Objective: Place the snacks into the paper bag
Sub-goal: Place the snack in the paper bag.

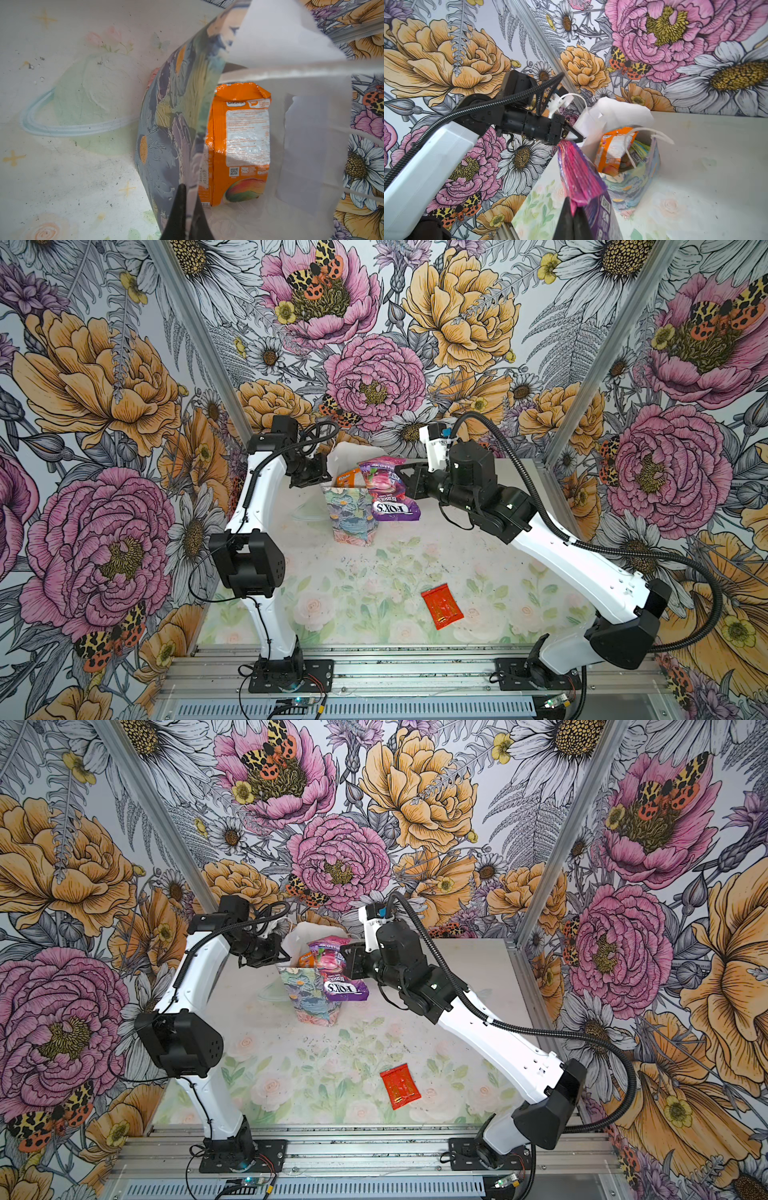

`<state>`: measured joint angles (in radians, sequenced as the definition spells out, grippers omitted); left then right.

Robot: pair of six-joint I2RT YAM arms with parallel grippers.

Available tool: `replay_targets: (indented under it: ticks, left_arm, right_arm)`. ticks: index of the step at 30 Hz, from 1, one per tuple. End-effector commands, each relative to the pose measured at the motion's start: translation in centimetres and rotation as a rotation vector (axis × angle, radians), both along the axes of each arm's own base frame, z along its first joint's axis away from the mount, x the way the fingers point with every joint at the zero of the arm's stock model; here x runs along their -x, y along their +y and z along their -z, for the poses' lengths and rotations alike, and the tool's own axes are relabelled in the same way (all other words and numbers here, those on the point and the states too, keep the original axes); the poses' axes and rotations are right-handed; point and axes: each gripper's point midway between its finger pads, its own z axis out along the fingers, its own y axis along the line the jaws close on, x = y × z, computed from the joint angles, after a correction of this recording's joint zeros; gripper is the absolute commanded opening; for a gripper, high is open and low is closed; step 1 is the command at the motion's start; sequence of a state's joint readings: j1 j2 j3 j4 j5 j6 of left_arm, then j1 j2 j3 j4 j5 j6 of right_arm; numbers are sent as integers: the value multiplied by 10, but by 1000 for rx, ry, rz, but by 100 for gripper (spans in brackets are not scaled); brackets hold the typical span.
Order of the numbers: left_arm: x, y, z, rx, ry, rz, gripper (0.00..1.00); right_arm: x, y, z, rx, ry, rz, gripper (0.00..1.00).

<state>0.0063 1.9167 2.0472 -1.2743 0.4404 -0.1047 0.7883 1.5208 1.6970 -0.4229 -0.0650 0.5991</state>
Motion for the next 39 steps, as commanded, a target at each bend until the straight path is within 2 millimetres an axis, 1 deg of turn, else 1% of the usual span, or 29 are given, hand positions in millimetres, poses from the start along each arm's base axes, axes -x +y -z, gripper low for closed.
replay_targets:
  ticks: [1, 3, 9, 16, 20, 26, 31, 36, 39]
  left_arm:
    - [1, -5, -24, 49, -70, 9, 0]
    - [1, -6, -25, 50, -71, 11, 0]
    - [1, -5, -25, 51, -71, 9, 0]
    - [2, -5, -25, 52, -73, 10, 0]
    - [1, -5, -25, 52, -71, 9, 0]
    - [1, -4, -24, 55, -69, 6, 0]
    - [0, -3, -23, 53, -67, 5, 0]
    - [0, -3, -23, 55, -67, 4, 0]
    - [0, -2, -24, 56, -67, 4, 0]
  right_arm:
    - [-5, 11, -36, -39, -98, -32, 0]
    - [-12, 17, -45, -43, -124, -35, 0]
    - [-32, 39, -57, -50, -168, -54, 0]
    - [-60, 46, -75, -82, -212, -41, 0]
    - [-75, 46, -79, -85, -234, -19, 0]
    - [-94, 46, -72, -73, -237, 2, 0]
    - [-106, 60, -62, -81, -225, -18, 0]
    - [-116, 75, -43, -95, -176, -39, 0]
    - [-119, 82, -33, -111, -136, -56, 0]
